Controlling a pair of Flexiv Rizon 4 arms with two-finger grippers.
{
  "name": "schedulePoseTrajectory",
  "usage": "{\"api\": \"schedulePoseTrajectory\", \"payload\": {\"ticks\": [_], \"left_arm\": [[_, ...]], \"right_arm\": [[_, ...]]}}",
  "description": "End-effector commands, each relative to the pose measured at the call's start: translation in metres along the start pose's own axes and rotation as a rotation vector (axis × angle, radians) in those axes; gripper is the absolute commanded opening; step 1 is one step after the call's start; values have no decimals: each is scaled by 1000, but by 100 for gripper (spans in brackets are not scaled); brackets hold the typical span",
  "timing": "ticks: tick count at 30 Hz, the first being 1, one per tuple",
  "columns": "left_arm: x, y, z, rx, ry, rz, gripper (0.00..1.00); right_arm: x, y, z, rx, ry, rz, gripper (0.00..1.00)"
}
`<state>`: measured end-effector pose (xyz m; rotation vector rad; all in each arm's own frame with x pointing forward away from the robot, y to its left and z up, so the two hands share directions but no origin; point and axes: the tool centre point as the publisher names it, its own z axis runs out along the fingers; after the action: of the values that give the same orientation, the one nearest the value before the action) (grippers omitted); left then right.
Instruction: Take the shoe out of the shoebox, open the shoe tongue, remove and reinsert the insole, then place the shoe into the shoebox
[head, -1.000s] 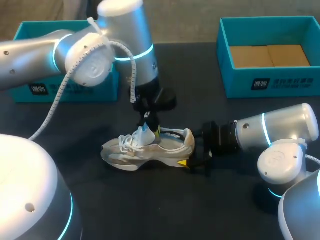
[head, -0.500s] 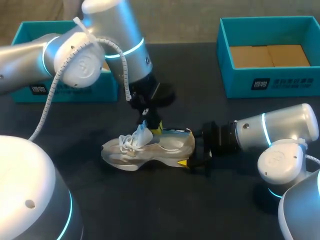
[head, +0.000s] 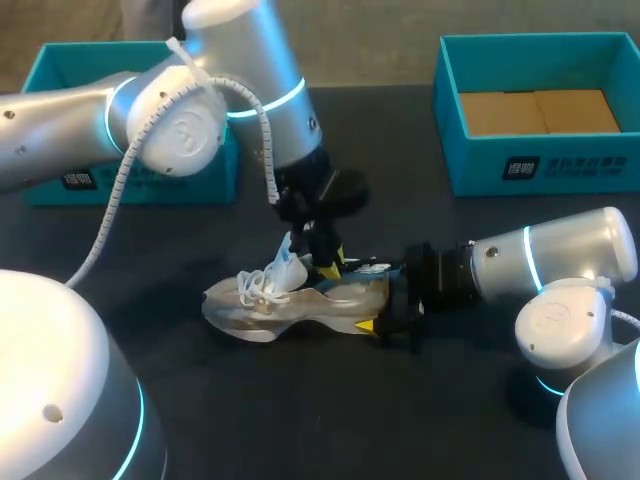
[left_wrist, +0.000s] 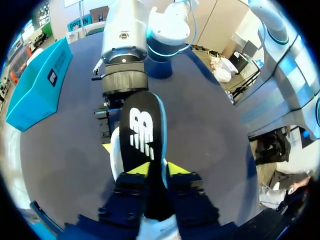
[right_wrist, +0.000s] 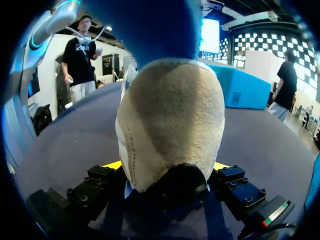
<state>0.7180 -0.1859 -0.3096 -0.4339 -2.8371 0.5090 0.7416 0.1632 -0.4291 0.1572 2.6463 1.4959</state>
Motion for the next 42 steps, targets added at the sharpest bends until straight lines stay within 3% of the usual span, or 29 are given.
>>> {"api": "schedulePoseTrajectory", "payload": {"ticks": [1,2,4,5,9,16,18,20,23,29,34,37,42], "left_arm": [[-2,-2,-1,3,-11,8,47],[-1,-2,-2,9,-20,16,51],[1,-3,-5,1,-57,34,77],[3,-3,-6,5,-77,43,85],[6,-3,-7,8,-130,55,93],[10,-7,-12,9,-241,54,77],[10,-7,-12,20,-267,48,80],[8,-7,-12,36,-297,36,68],[6,-10,-8,44,-333,33,61],[10,-16,4,43,-405,54,67],[10,-16,10,44,-446,58,64],[9,-17,13,26,-500,71,74],[7,-19,18,18,-549,80,70]], "right_arm": [[0,-1,3,0,-2,0,0],[0,-1,3,0,-2,0,0],[0,-1,3,0,-2,0,0],[0,-1,3,0,-2,0,0],[0,-1,3,0,-2,0,0],[0,-1,3,0,-2,0,0],[0,-1,3,0,-2,0,0],[0,-1,3,0,-2,0,0],[0,-1,3,0,-2,0,0],[0,-1,3,0,-2,0,0],[0,-1,3,0,-2,0,0],[0,-1,3,0,-2,0,0],[0,-1,3,0,-2,0,0]]}}
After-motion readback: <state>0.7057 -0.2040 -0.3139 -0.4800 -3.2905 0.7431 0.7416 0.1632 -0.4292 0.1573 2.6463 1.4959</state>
